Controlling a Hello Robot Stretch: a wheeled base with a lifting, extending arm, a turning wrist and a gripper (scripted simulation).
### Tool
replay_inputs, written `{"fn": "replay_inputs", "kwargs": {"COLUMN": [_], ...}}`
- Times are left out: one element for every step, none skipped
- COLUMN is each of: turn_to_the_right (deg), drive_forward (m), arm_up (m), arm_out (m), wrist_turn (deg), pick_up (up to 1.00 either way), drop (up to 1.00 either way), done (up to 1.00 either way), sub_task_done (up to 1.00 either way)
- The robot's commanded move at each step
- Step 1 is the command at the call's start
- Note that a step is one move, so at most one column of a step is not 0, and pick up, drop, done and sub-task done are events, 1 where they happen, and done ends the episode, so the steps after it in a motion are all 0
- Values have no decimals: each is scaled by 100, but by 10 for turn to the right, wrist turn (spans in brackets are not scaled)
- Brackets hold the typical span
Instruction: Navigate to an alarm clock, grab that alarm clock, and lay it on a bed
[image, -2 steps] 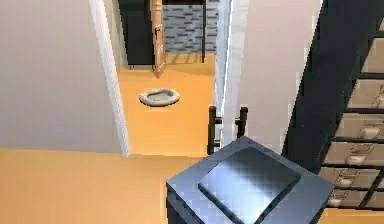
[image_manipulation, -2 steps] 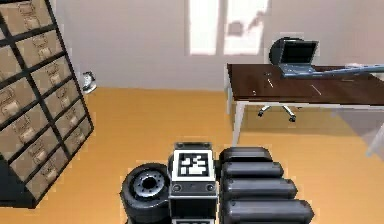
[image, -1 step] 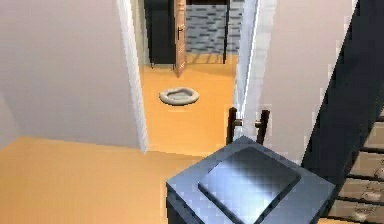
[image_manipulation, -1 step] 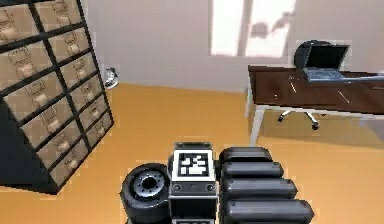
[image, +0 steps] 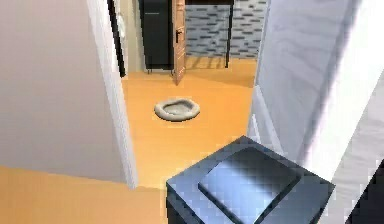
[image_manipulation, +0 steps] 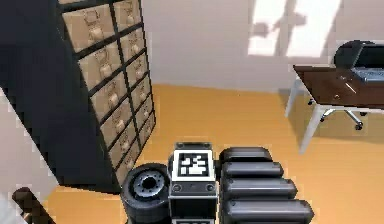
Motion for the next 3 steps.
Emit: {"fn": "replay_inputs", "kwargs": {"turn_to_the_right": [-450, 0, -450], "drive_forward": [0, 55, 0], "arm_up": [0, 0, 0], "arm_out": [0, 0, 0], "wrist_turn": [0, 0, 0], "pick_up": [0, 0, 0], "drop": [0, 0, 0], "done": [0, 0, 0], "sub_task_done": [0, 0, 0]}}
